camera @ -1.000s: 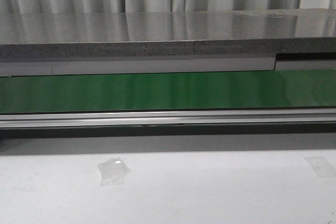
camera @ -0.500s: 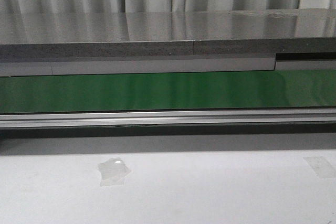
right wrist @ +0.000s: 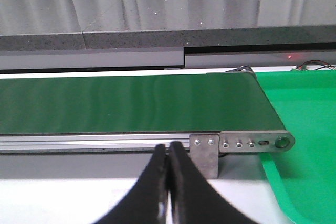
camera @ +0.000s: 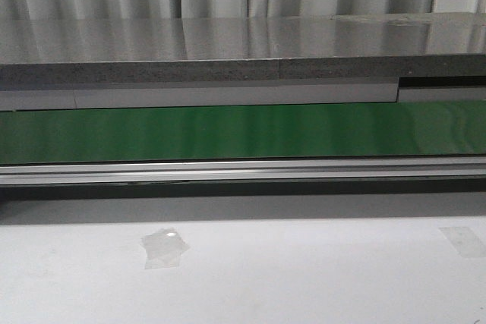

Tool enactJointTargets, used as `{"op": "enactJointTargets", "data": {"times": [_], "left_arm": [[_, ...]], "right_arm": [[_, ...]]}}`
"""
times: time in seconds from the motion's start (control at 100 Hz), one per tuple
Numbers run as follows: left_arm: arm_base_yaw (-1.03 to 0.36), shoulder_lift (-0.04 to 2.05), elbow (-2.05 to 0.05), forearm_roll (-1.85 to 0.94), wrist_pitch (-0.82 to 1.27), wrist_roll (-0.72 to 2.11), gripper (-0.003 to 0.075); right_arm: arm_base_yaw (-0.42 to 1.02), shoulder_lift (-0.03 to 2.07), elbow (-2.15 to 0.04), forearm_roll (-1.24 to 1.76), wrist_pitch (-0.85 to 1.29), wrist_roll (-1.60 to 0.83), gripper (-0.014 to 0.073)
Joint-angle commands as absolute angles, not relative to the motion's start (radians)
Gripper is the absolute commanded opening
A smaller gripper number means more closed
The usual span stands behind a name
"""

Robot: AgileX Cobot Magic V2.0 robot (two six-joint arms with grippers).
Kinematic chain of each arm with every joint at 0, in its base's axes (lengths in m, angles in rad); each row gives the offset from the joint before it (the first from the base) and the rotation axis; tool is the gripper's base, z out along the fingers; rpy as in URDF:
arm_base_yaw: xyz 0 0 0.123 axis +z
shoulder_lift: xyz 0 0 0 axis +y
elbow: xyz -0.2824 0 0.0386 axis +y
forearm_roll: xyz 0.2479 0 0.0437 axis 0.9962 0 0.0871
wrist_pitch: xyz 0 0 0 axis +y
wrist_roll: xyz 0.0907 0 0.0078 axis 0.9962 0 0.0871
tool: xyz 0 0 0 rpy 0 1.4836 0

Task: Move button from left to right
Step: 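Close the left gripper on the button and lift it from the tray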

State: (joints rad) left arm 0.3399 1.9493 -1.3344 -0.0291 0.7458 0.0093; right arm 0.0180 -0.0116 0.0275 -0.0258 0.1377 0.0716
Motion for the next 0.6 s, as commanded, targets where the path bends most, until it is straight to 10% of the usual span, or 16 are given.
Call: {"op": "enactJointTargets", "data": {"times": [0.0,0.3,0.59], "left_arm": [[0.347,1.921,-1.364,-0.04,0.725,0.007,0.0659],[0.347,1.978,-1.364,-0.052,0.753,0.007,0.0617],[0.347,1.98,-1.364,-0.054,0.767,0.007,0.0283]], "right_arm": [[0.019,-0.03,0.012,-0.035,0.06,0.07,-0.0068],[0.019,-0.03,0.012,-0.035,0.06,0.07,-0.0068],[0.019,-0.03,0.012,-0.035,0.06,0.07,-0.0068]]}}
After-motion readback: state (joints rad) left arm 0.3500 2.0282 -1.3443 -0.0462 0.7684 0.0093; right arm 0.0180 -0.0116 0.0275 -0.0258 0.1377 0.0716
